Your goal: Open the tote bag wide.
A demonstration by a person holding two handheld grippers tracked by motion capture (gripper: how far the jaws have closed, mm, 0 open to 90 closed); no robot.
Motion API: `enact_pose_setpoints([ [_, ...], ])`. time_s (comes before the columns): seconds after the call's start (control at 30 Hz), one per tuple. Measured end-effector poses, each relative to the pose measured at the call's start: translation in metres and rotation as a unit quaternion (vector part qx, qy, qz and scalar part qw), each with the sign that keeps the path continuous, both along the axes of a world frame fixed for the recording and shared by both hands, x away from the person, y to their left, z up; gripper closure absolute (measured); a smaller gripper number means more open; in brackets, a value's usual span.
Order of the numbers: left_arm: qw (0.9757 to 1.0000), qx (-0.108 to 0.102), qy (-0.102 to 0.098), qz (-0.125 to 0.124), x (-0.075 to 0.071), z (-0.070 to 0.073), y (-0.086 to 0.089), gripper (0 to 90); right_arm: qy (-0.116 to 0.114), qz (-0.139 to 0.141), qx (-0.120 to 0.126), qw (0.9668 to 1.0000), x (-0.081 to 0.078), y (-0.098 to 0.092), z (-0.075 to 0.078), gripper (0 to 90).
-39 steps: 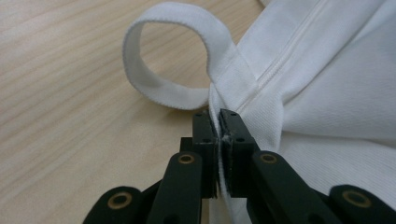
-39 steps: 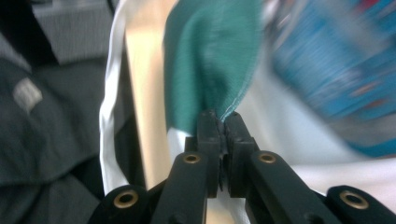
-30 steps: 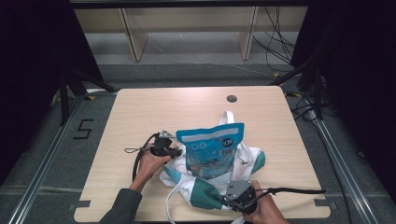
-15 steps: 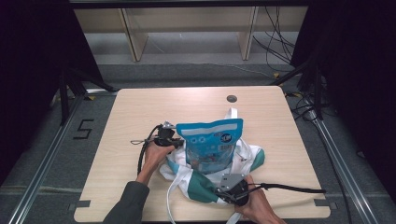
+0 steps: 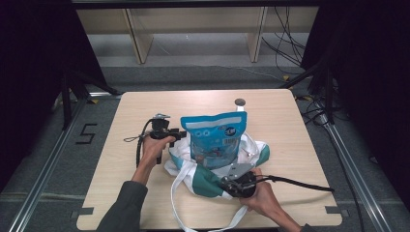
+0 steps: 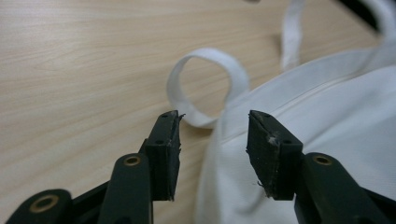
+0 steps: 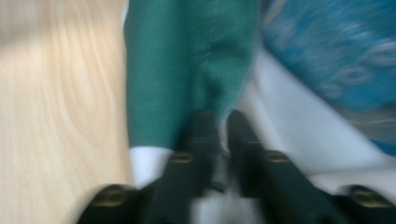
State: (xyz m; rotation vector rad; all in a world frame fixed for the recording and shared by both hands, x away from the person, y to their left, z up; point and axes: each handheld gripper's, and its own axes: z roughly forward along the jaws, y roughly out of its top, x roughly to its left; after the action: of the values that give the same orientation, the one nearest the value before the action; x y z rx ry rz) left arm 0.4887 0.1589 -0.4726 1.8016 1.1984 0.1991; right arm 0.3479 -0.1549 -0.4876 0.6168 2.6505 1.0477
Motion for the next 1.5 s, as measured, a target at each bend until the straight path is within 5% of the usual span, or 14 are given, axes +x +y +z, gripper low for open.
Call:
enact_pose_setpoints([
  [0.13, 0.9997, 0.01, -0.024, 0.002, -0.025, 0.017, 0.012, 49.0, 0.017, -0.01, 0.069, 0.9974, -0.002, -0.029, 0.028, 64.6],
  [0.2, 0.9992, 0.006, -0.04, 0.0, -0.041, 0.024, 0.017, 49.1, -0.017, -0.032, 0.084, 0.9958, -0.005, -0.054, 0.047, 63.7],
  [0.43, 0.9957, 0.014, -0.074, -0.053, -0.114, 0.033, 0.022, 55.0, -0.022, -0.108, 0.067, 0.9916, 0.003, -0.097, 0.052, 62.5],
  [0.63, 0.9923, 0.022, -0.053, -0.109, -0.154, 0.013, 0.003, 61.8, 0.011, -0.112, 0.037, 0.993, 0.004, -0.101, 0.031, 61.4],
  [0.7, 0.9904, 0.052, -0.05, -0.118, -0.157, 0.002, -0.002, 62.3, 0.016, -0.112, 0.031, 0.9931, 0.004, -0.099, 0.025, 60.9],
  [0.8, 0.9897, 0.062, -0.032, -0.125, -0.155, -0.009, -0.005, 66.0, 0.027, -0.108, 0.024, 0.9936, 0.003, -0.093, 0.02, 58.9],
  [0.9, 0.9859, 0.096, -0.04, -0.131, -0.147, -0.016, -0.007, 68.7, 0.039, -0.109, 0.021, 0.9931, 0.003, -0.086, 0.013, 58.7],
  [1.03, 0.9865, 0.102, -0.028, -0.125, -0.139, -0.024, -0.009, 72.1, 0.039, -0.104, 0.015, 0.9937, 0.006, -0.083, 0.008, 59.0],
  [1.13, 0.9889, 0.091, -0.023, -0.115, -0.138, -0.026, -0.011, 72.0, 0.047, -0.105, 0.01, 0.9933, 0.005, -0.084, 0.011, 58.9],
  [1.23, 0.9882, 0.092, -0.028, -0.119, -0.141, -0.022, -0.008, 69.9, 0.036, -0.107, 0.025, 0.9933, 0.006, -0.086, 0.012, 58.7],
  [1.33, 0.9895, 0.076, -0.022, -0.121, -0.145, -0.021, -0.005, 64.2, 0.033, -0.115, 0.031, 0.9923, 0.005, -0.091, 0.017, 58.2],
  [1.37, 0.9916, 0.056, -0.023, -0.115, -0.15, -0.02, -0.005, 62.4, 0.036, -0.115, 0.022, 0.9925, 0.004, -0.093, 0.02, 57.7],
  [1.5, 0.9912, 0.044, -0.045, -0.117, -0.163, -0.01, -0.001, 55.5, 0.029, -0.127, 0.029, 0.9911, 0.004, -0.1, 0.02, 54.7],
])
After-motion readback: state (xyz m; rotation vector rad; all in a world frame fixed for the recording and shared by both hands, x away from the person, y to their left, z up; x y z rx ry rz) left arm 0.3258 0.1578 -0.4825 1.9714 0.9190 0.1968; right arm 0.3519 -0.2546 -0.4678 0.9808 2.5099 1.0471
